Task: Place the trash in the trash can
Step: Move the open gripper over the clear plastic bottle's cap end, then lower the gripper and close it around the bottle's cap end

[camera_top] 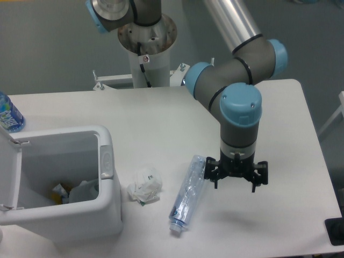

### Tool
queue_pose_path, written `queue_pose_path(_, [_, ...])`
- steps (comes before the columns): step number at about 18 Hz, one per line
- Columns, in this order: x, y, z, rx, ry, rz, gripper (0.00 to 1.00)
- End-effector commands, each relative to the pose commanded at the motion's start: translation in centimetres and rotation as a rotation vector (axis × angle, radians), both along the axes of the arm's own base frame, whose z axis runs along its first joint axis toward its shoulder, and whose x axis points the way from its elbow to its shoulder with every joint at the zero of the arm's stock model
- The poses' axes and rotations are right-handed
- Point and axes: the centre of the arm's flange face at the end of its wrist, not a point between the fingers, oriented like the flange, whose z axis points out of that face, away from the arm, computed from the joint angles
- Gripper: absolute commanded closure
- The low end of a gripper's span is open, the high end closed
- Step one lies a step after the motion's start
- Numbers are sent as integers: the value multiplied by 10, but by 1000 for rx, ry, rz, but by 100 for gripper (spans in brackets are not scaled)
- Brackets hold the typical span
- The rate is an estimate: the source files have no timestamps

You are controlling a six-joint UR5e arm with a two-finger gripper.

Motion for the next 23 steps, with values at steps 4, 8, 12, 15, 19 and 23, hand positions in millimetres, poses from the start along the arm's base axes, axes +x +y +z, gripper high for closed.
queue_pose_path(4, [16, 15, -13, 12, -38, -24, 0])
queue_pose_path(8, [41, 25, -33, -11, -69, -51, 0])
queue_pose_path(12, [64, 46, -64, -41, -102, -95, 0])
queue_pose_path(15, [71, 54, -77, -53, -114, -110, 0])
queue_pose_path(19, [71, 56, -97, -73, -136, -109, 0])
queue_pose_path(23, [71, 58, -106, -81, -141, -113, 0])
